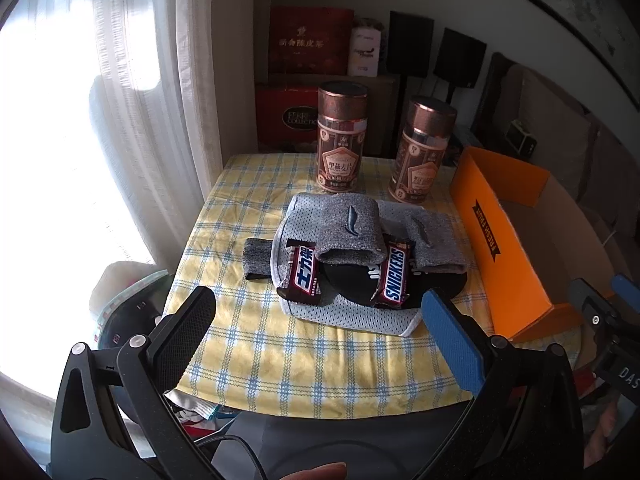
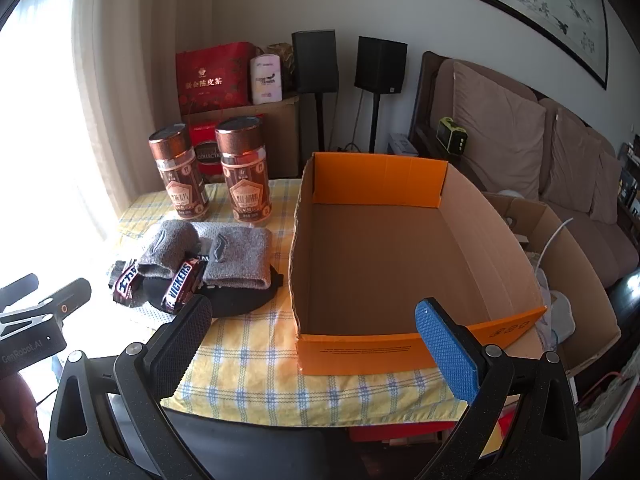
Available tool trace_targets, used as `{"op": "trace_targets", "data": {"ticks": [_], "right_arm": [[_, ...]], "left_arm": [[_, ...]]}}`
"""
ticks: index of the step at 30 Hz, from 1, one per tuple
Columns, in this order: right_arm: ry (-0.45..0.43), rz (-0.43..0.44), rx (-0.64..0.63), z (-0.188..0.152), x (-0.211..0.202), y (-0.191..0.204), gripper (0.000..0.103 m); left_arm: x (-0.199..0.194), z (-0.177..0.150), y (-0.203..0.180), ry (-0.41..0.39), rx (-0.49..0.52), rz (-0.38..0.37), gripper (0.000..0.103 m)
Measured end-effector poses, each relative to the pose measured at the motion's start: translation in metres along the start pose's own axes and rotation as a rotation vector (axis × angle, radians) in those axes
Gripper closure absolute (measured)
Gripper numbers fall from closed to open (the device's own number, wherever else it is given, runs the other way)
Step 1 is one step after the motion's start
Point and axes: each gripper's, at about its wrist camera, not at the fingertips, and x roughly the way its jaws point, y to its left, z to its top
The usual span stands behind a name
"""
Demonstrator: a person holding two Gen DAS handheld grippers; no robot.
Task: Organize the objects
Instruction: 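Reach both grippers to the copper-lidded jars and close each around one jar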
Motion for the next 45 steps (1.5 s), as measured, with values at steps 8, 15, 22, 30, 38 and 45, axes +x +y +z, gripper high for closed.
{"op": "trace_targets", "data": {"ticks": [8,15,22,30,38,45], "right_arm": [[-0.004,0.026,-0.013,0.003,0.003,0.003,0.0],[-0.022,0.057,-0.023,0.017,0.013,0.008,0.0],[-0.056,0.094,-0.034,0.042,0.031,0.018,0.0],[-0.095,0.107,-0.039,0.077,0.058,0.031,0.0],[-0.075,0.086,-0.071,0.113,0.103,0.048,0.0],[-0.028,0.129,-0.066,0.126,0.138,0.058,0.0]], "left_arm": [[0.01,0.004,0.005,0.016,-0.006,-0.006,0.004],[0.015,0.017,0.002,0.002,0.019,-0.014,0.003],[0.033,0.047,0.017,-0.008,-0.007,-0.006,0.003],[0.059,0.077,0.033,-0.039,-0.02,0.027,0.004],[0.079,0.116,0.045,-0.134,-0.002,-0.05,0.005],[0.114,0.143,0.043,-0.109,-0.015,-0.154,0.004]]}}
